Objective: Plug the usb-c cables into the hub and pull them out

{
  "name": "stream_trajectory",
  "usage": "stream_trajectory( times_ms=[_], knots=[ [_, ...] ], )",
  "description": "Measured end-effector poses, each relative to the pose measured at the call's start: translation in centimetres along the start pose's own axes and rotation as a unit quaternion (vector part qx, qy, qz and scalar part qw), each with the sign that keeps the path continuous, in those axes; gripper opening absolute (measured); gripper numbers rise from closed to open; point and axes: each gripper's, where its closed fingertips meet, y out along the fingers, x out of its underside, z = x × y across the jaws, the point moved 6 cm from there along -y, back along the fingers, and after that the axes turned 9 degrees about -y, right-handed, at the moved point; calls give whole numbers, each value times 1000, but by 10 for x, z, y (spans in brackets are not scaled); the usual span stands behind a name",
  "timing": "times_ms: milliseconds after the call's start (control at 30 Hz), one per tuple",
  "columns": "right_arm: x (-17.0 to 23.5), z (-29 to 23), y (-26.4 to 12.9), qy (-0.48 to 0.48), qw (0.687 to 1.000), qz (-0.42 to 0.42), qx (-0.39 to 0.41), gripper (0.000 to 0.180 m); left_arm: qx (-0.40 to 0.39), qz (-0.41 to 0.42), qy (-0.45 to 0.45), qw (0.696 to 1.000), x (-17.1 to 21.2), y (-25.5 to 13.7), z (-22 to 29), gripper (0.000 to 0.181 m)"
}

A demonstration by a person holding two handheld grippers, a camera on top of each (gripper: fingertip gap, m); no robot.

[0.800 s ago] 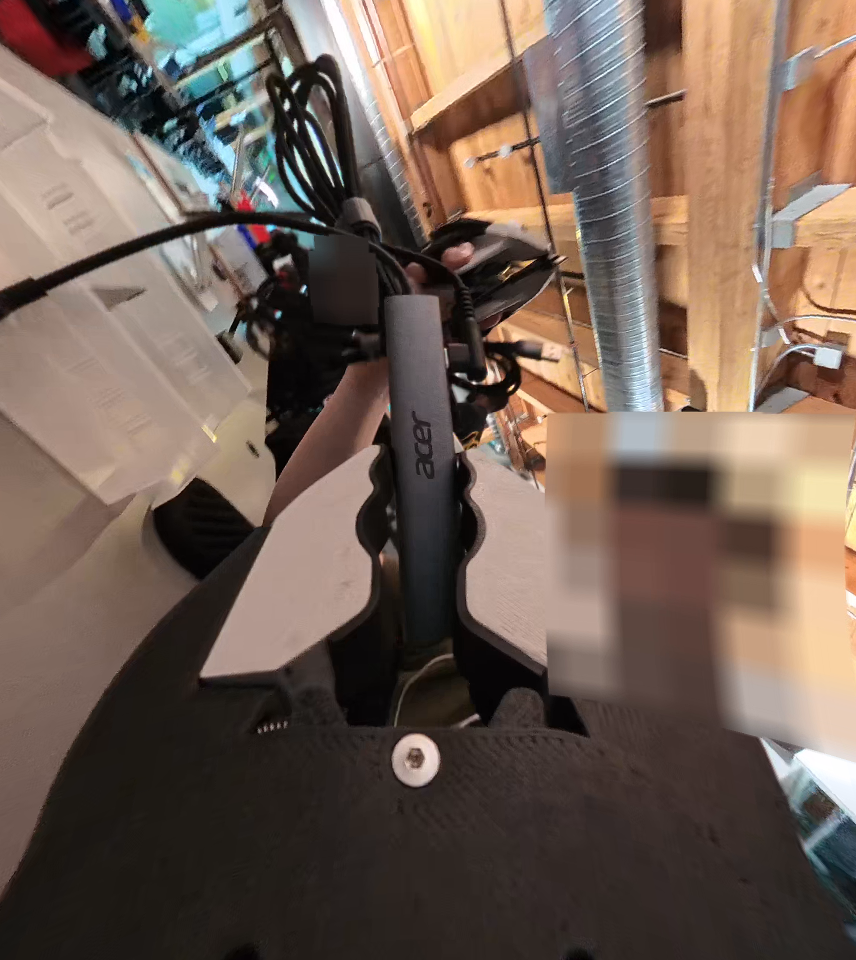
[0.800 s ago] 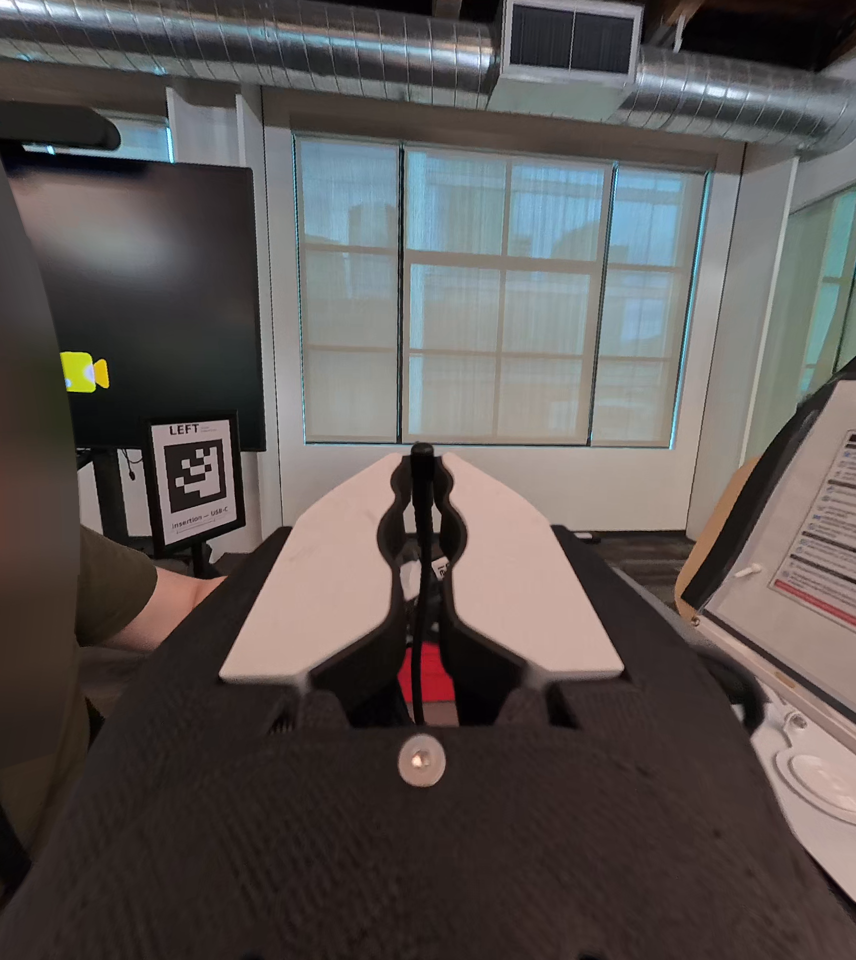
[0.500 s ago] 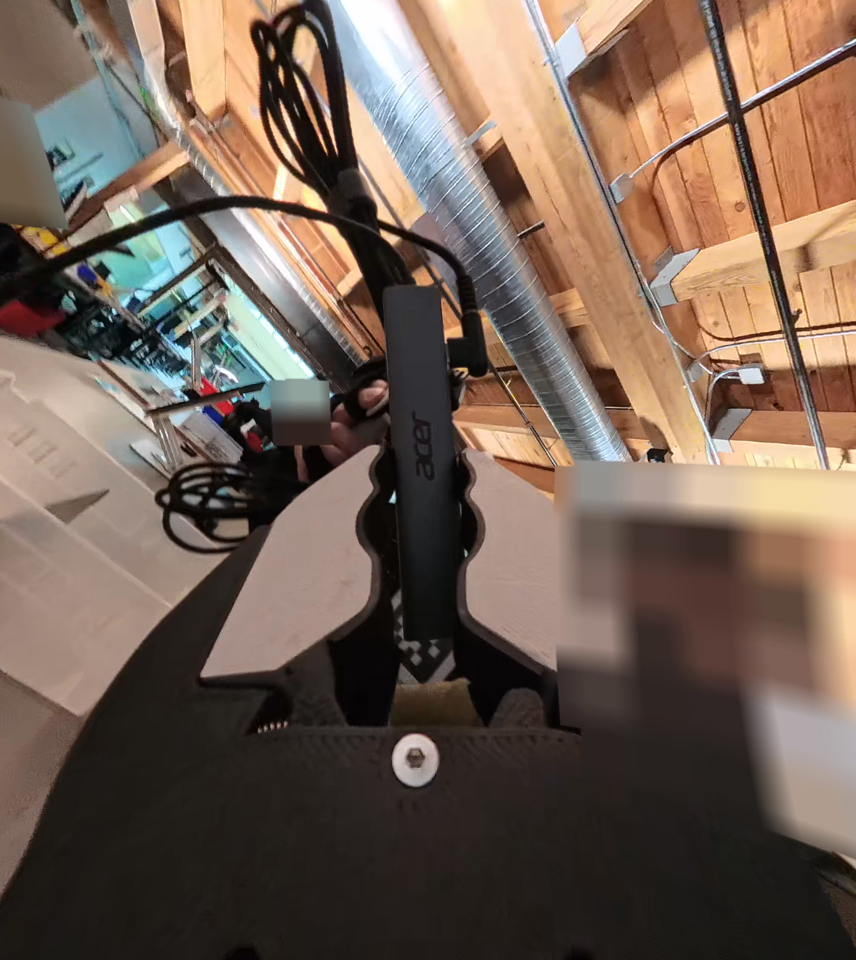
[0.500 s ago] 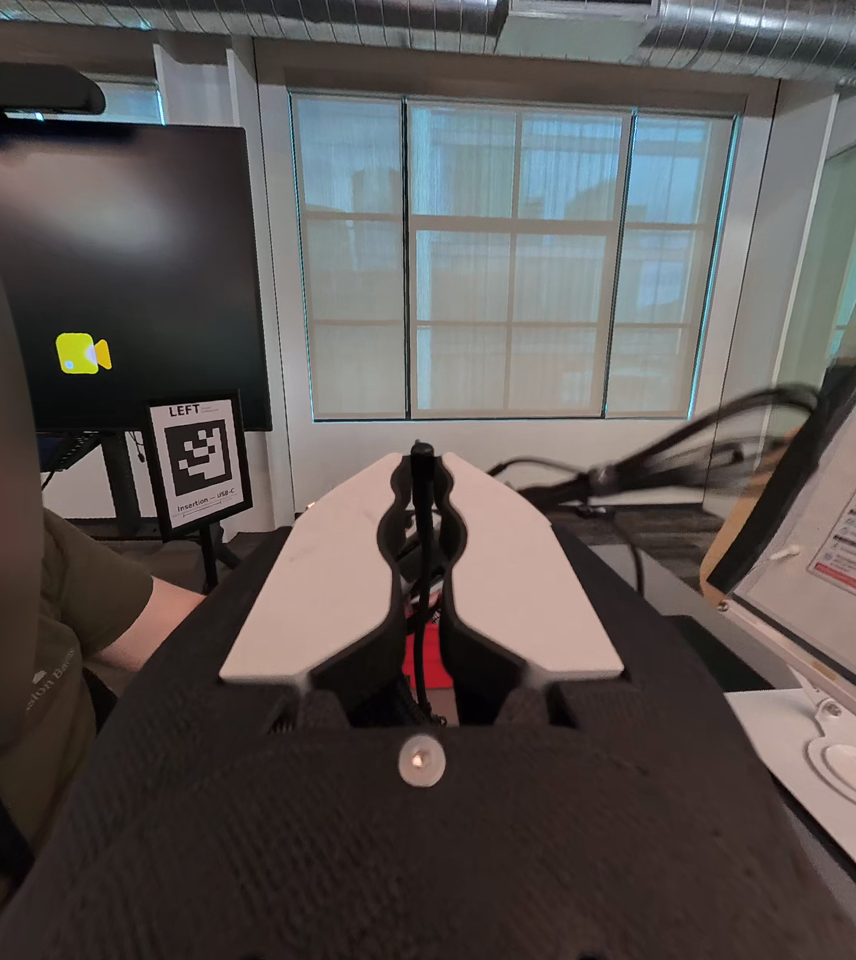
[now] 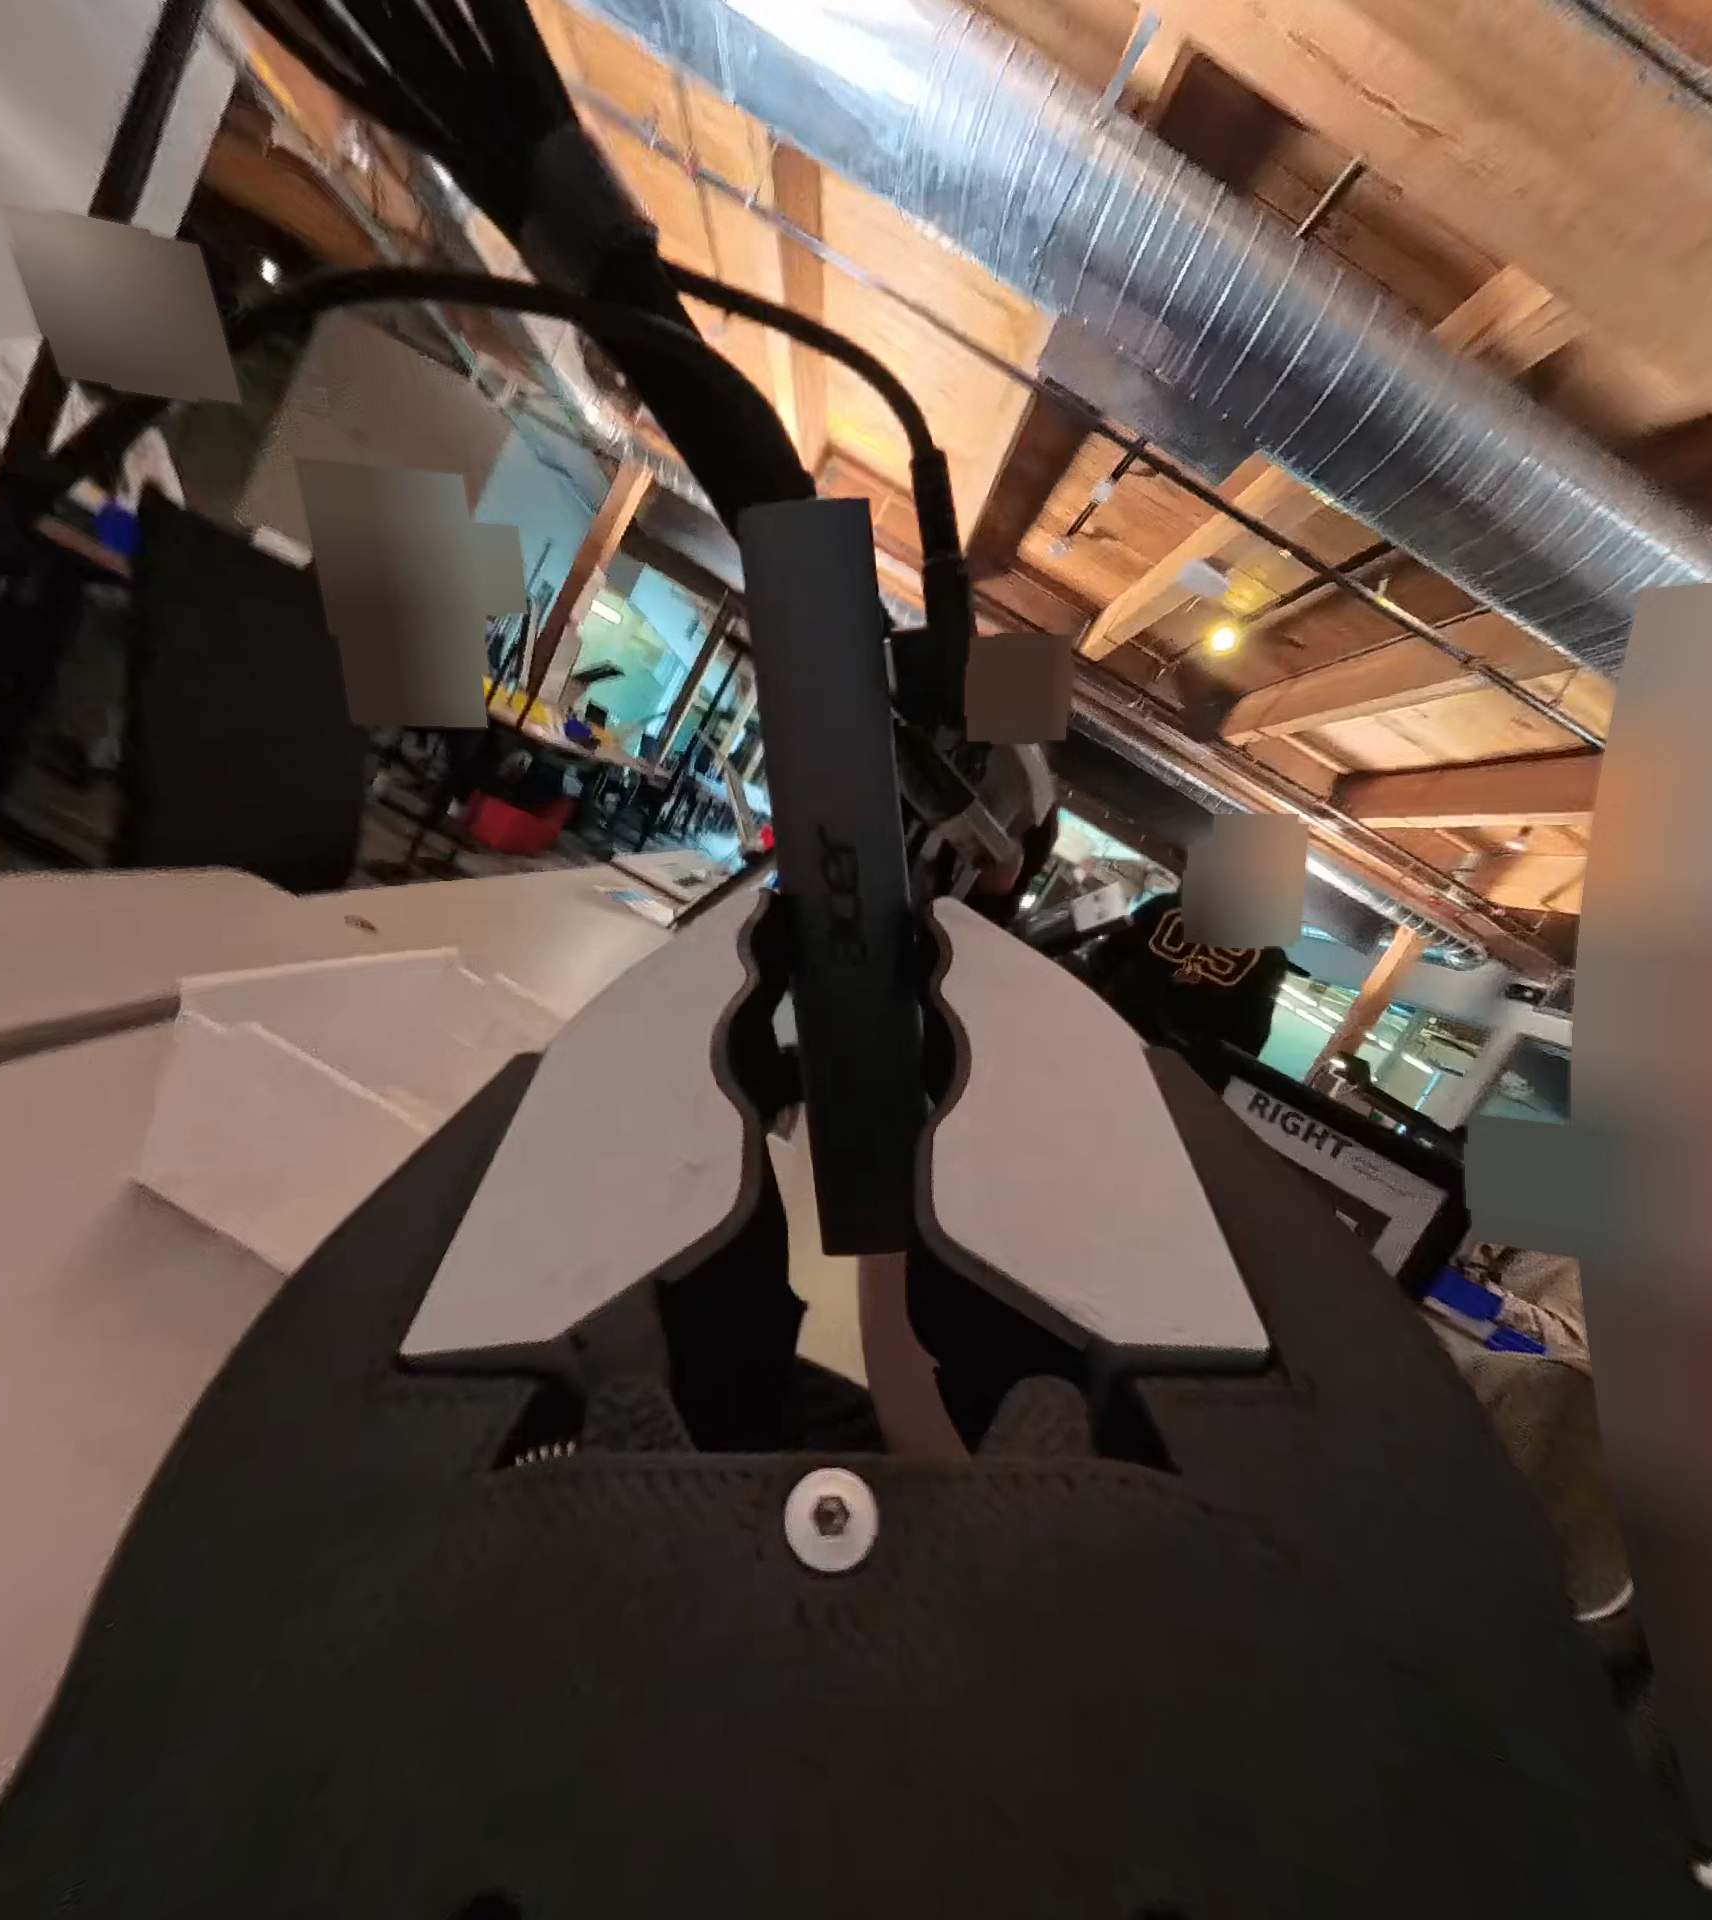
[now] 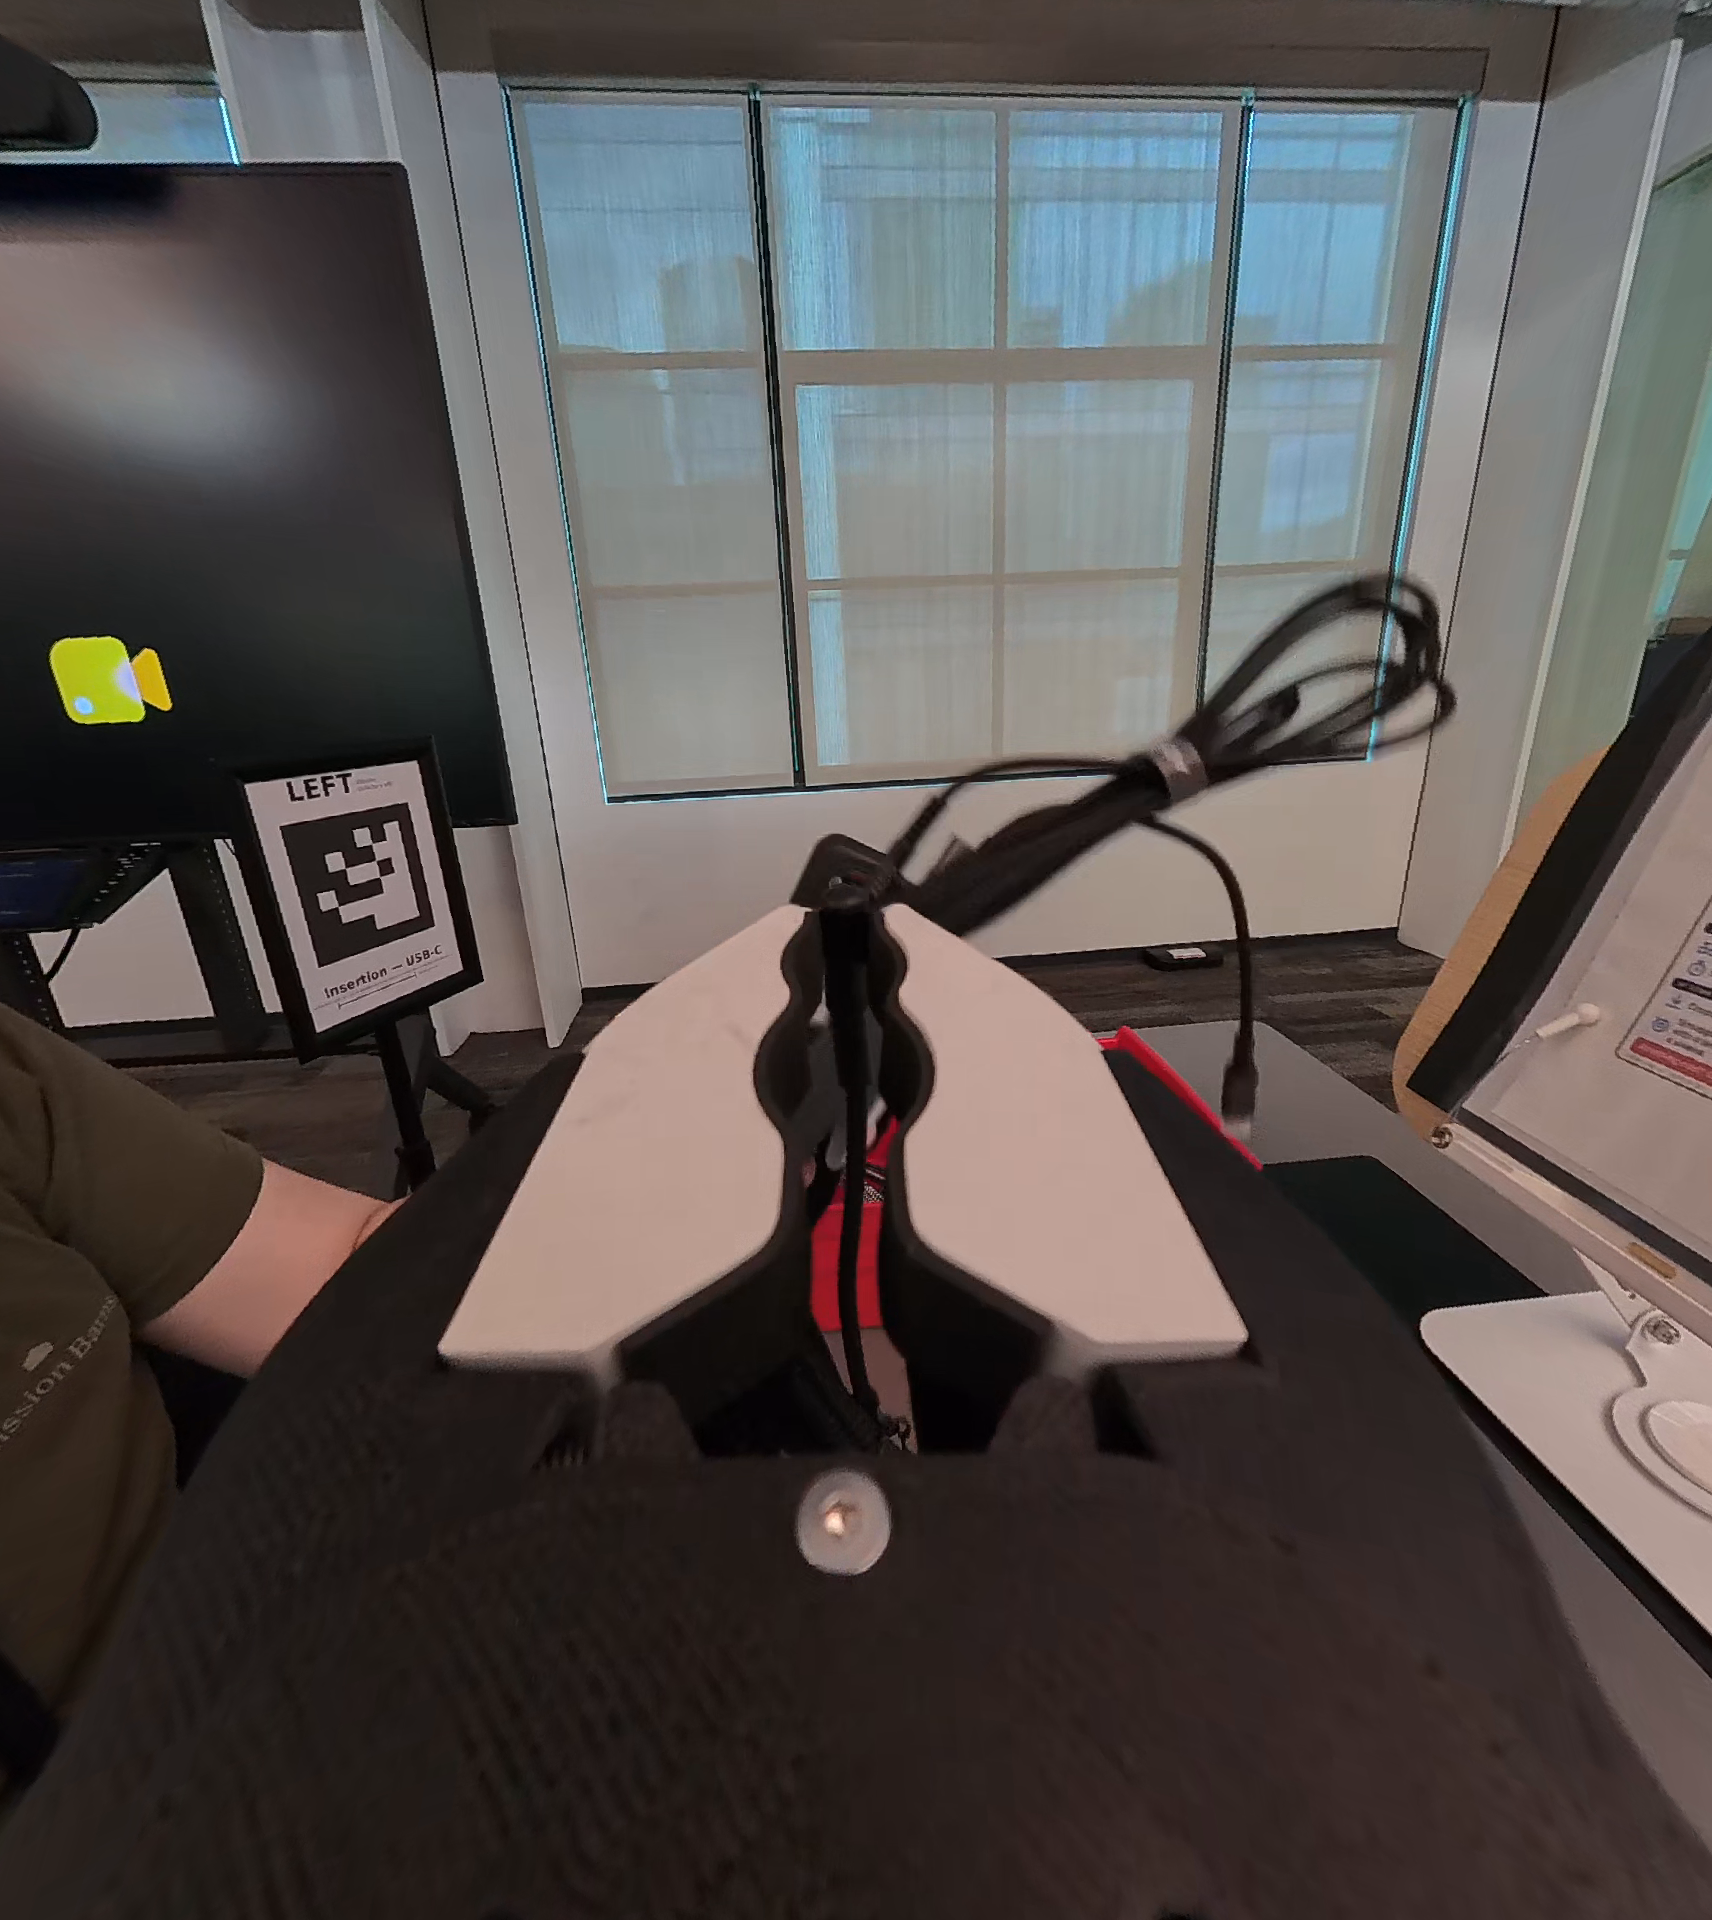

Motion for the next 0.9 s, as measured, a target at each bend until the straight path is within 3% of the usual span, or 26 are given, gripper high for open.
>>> stream_trajectory(
  times_ms=[433,700,900],
  knots=[
    [-2,1,-5,1,1000,2,6,8,92,54,-37,994,10,16,9,23],
    [-4,4,-11,1,1000,7,11,8,88,67,-21,994,10,19,6,23],
    [-4,5,-13,1,1000,8,14,7,-36,32,78,996,9,21,-3,23]
  ],
)
